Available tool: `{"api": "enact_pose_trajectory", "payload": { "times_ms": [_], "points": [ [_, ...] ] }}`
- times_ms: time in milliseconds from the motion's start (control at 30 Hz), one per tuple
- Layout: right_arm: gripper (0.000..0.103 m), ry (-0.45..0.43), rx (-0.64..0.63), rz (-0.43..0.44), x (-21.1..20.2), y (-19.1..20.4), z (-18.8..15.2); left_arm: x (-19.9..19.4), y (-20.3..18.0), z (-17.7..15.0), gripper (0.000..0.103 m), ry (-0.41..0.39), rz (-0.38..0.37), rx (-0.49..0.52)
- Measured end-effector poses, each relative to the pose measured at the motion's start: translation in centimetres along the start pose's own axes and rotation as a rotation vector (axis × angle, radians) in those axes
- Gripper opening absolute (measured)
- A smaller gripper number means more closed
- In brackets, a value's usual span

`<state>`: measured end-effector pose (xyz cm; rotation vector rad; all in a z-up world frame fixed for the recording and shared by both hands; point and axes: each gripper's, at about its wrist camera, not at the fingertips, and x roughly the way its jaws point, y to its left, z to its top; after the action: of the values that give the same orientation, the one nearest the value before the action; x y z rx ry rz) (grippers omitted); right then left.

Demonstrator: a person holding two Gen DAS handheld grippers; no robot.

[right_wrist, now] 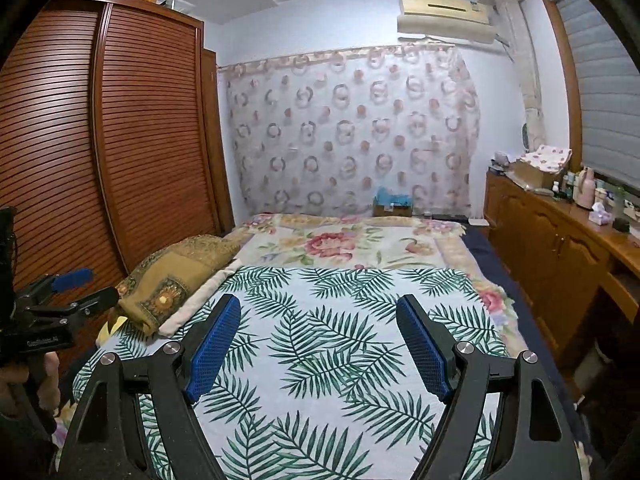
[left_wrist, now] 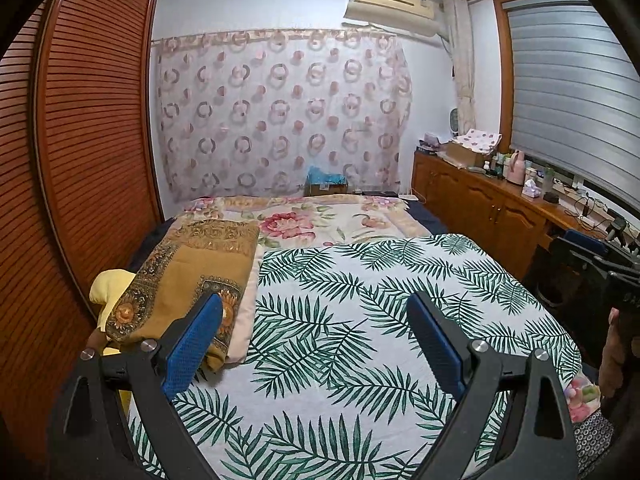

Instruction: Fold small clothes

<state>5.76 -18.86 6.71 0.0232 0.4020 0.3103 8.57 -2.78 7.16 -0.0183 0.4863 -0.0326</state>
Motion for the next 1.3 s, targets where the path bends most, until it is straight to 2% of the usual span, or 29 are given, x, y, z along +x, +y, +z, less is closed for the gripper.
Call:
{"api": "enact_pose_trajectory", "payload": {
  "times_ms": [533, 1300],
  "points": [
    [0.082, 0.005, 0.002, -0.010, -0.36, -0.31, 0.07, -0.76, 0.21, 0.26, 0.094, -0.028, 0.004, -0.015],
    [0.082, 0.007, 0.006, -0.007, -0.29, -0.90, 0.17, -0.83, 0.23, 0.23, 0.094, -0.029, 0.005, -0.016]
  ]
}}
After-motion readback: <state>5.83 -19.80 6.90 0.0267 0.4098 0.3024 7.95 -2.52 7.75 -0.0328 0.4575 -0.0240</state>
